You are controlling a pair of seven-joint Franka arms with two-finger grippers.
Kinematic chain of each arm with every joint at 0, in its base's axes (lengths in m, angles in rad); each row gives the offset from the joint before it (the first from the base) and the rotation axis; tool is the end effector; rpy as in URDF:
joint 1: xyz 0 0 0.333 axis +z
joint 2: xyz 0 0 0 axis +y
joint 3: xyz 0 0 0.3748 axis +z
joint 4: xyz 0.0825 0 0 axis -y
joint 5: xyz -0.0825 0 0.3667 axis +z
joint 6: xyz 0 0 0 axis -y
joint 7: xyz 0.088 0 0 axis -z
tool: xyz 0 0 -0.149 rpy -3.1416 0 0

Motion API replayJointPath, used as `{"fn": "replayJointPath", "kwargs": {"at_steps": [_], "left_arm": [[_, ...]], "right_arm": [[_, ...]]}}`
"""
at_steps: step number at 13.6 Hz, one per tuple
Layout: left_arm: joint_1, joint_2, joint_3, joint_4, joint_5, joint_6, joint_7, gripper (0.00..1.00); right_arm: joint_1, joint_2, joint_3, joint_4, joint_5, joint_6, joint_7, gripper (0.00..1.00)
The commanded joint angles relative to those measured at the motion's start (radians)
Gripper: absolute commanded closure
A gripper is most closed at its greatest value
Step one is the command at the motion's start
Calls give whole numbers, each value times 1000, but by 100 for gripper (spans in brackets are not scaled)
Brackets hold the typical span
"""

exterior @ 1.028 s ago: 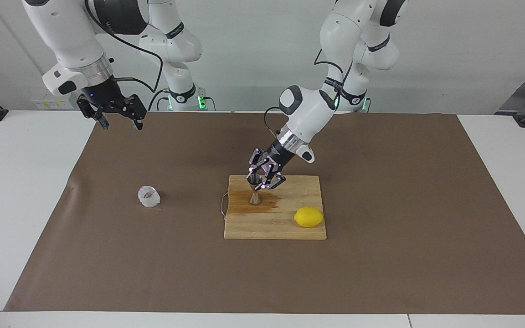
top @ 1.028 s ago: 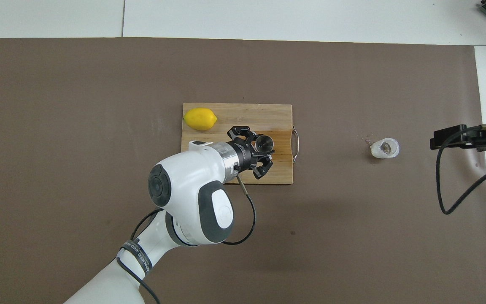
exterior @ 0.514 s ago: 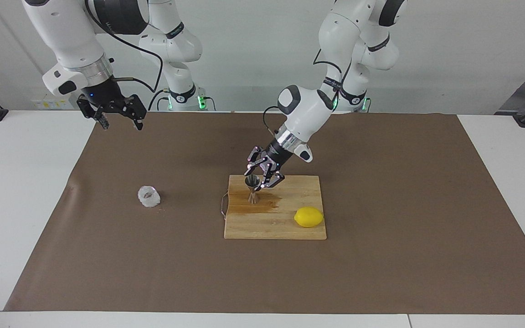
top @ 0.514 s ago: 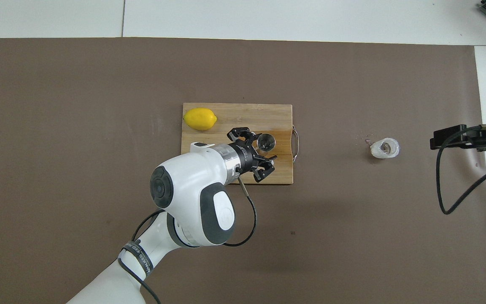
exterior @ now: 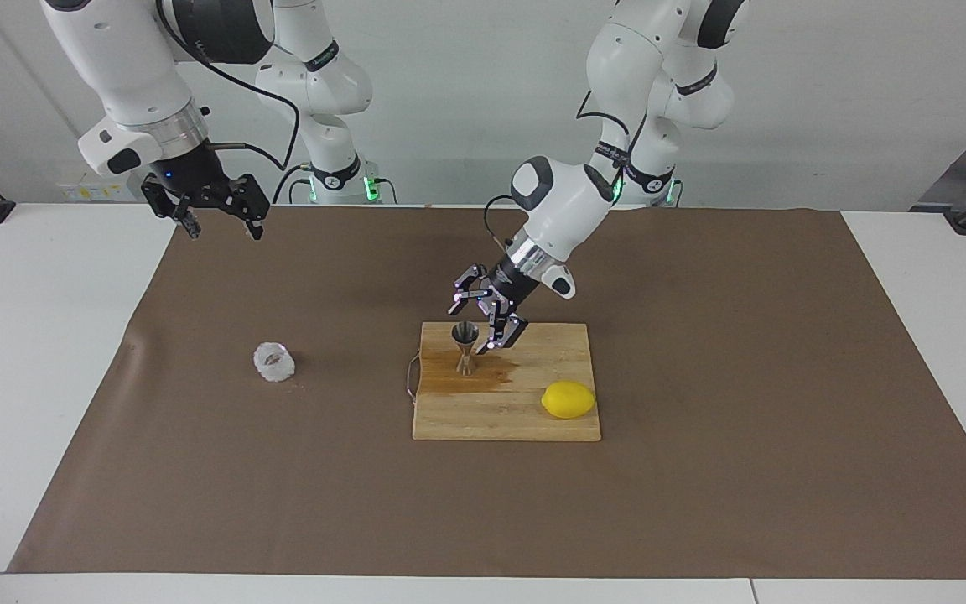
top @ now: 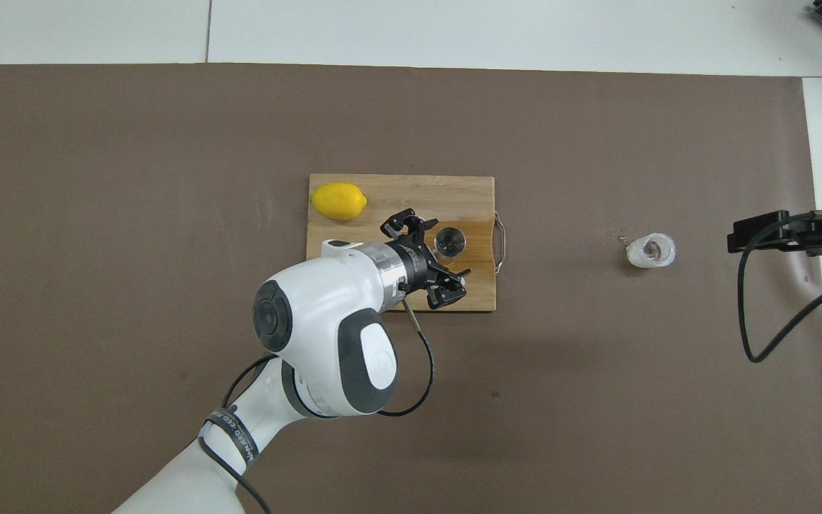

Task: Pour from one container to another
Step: 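Lower the metal cup onto the board and open the left gripper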

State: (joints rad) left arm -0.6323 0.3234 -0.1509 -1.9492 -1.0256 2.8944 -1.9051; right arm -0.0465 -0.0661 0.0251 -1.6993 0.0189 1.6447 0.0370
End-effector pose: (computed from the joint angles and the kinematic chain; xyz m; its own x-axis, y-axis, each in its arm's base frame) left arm 0.5125 -0.4393 0.4008 -0.3613 0.6126 -0.7030 0.8823 0.4685 -0.0452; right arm 0.5184 -0.0080 0.6239 0.9982 -0.0598 0.0108 -0.0596 -0.9981 -0.0176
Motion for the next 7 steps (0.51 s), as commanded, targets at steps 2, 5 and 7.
{"fn": "replayJointPath", "kwargs": {"at_steps": [2, 5, 7], "left_arm": [[-1, -70, 14, -14, 16, -44, -12, 0], [34, -92, 21, -5, 44, -121, -12, 0], [84, -119, 21, 13, 96, -231, -12, 0]], "right_arm": [[-12, -3, 6, 9, -2, -19, -20, 0], [-12, -3, 6, 9, -2, -19, -20, 0], [-12, -3, 6, 9, -2, -19, -20, 0]]}}
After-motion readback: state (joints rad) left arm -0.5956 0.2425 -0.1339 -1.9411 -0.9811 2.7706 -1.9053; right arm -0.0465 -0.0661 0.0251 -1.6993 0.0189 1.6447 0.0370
